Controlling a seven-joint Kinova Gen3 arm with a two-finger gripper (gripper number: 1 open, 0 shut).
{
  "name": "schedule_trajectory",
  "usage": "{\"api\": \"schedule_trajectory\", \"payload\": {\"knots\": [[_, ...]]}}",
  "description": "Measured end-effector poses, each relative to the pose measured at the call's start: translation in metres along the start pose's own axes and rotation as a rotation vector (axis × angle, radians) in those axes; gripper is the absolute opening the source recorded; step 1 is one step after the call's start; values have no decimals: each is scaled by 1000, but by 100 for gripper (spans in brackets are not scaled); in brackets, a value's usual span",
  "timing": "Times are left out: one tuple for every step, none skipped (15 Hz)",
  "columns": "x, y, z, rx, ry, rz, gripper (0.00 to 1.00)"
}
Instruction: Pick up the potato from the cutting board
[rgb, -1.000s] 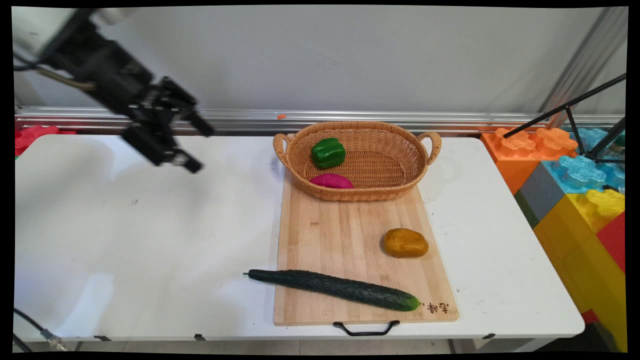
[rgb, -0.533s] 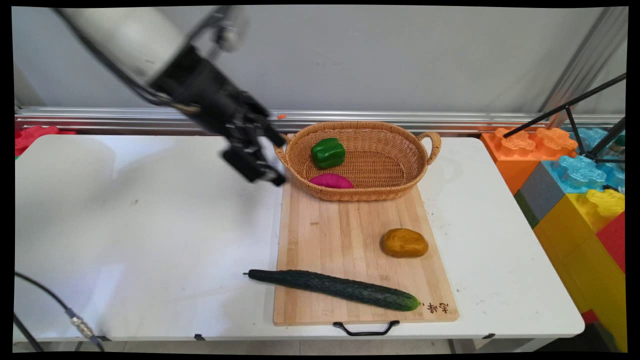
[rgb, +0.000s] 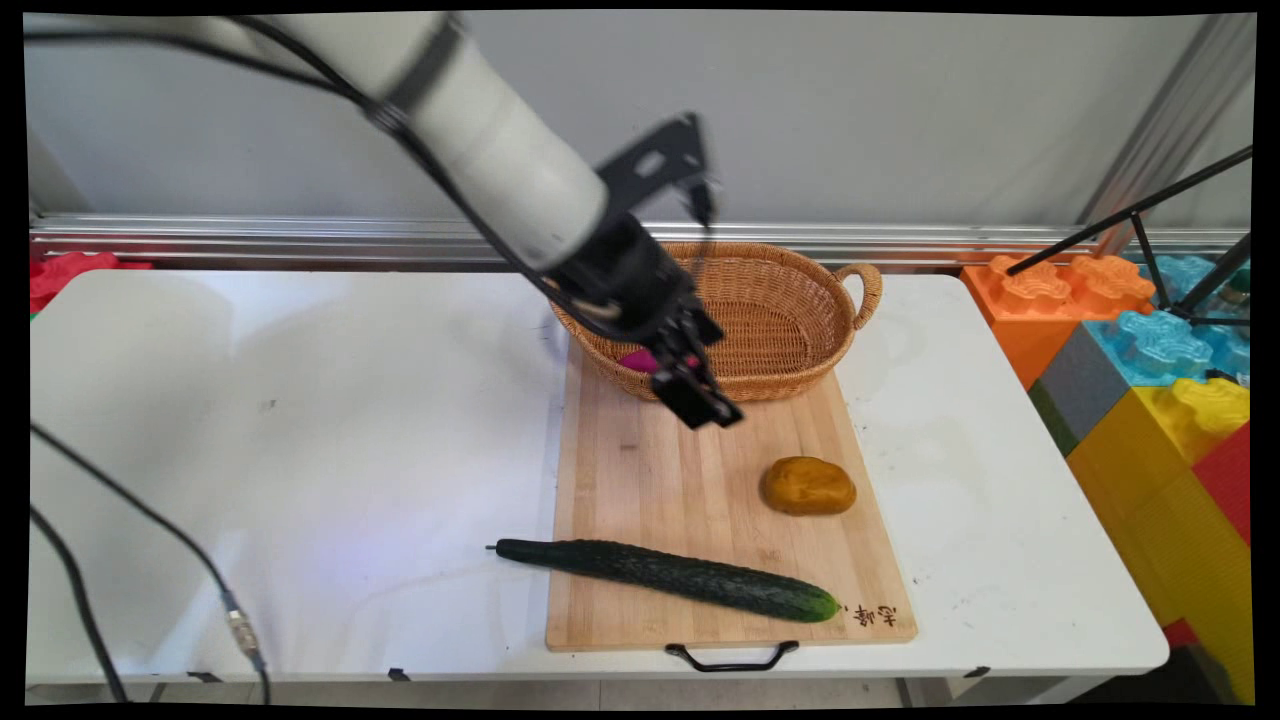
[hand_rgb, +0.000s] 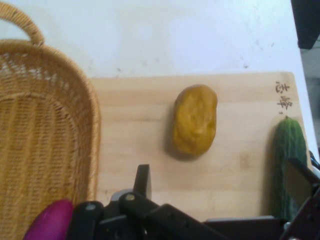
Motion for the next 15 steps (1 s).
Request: {"api": "schedule_trajectory", "payload": {"knots": [[3, 1, 18, 1, -1, 9, 100], [4, 3, 35, 3, -1, 19, 100], [5, 3, 49, 5, -1, 28, 100], [5, 3, 58, 6, -1, 33, 100], [4, 3, 74, 7, -1, 41, 100], [3, 3, 88, 8, -2, 47, 100], [2, 2, 102, 8, -3, 54, 100], [0, 2, 116, 8, -4, 58, 100], [-2, 1, 127, 7, -5, 61, 100], [-4, 1, 137, 5, -6, 64, 100], [-6, 0, 145, 2, -7, 66, 100], [-7, 0, 155, 0, -7, 69, 100], [-8, -1, 162, -1, -6, 71, 100], [-9, -2, 168, -1, -5, 74, 100], [-10, -2, 176, -1, -4, 78, 100]]}}
